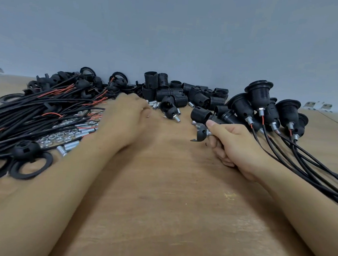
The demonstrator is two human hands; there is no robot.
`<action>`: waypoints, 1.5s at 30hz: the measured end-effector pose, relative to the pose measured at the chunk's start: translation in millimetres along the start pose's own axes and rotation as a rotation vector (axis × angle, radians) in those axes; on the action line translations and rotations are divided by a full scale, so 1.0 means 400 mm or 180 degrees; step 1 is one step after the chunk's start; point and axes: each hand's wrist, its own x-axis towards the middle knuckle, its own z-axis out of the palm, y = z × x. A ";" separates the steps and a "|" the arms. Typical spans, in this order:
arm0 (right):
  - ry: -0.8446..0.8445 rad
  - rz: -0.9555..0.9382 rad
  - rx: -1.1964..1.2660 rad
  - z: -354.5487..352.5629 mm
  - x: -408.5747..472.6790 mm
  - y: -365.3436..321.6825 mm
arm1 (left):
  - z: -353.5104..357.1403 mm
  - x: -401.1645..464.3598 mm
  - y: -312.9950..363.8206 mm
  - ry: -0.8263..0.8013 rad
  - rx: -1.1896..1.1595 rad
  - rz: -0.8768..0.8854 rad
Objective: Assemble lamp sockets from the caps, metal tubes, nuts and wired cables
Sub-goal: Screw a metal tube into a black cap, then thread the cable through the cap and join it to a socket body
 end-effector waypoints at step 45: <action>-0.0103 -0.0003 0.3146 -0.055 -0.010 -0.057 | 0.017 -0.115 0.213 -0.0088 -0.1994 0.2858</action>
